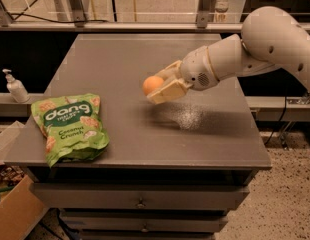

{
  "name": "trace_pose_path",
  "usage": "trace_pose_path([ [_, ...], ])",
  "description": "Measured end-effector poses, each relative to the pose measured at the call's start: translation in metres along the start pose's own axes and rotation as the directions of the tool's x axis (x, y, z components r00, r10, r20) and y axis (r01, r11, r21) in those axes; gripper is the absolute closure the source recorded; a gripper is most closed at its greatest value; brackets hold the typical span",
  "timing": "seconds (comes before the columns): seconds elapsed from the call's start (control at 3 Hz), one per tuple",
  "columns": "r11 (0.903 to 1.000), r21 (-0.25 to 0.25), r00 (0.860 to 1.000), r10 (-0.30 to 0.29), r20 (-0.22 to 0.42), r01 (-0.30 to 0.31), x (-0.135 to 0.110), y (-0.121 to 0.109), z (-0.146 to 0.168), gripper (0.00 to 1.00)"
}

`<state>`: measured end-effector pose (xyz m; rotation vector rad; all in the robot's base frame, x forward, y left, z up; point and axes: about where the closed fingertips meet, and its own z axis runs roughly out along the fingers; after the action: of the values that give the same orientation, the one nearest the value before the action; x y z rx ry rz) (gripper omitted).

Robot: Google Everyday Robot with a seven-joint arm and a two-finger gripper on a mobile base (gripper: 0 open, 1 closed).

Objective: Move orange near green rice chip bag

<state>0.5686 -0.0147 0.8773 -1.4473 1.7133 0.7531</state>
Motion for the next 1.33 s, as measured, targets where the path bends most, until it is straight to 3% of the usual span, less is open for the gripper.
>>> trace_pose_path([
  [0.33,0.9802,-0.194,0.998,-0.034,0.044,0.042,-0.002,0.067,0.057,1.00],
  [0.67,0.9468,-0.320,0.997,-0.016,0.074,0.039,-0.009,0.119,0.091,0.92],
  [1.0,0.9409,-0.337,0.998,-0.011,0.062,0.031,-0.008,0.124,0.095,0.69],
  [1.33,0.9438,-0.329,0.999,-0.021,0.047,0.036,-0.006,0.119,0.095,0.48],
])
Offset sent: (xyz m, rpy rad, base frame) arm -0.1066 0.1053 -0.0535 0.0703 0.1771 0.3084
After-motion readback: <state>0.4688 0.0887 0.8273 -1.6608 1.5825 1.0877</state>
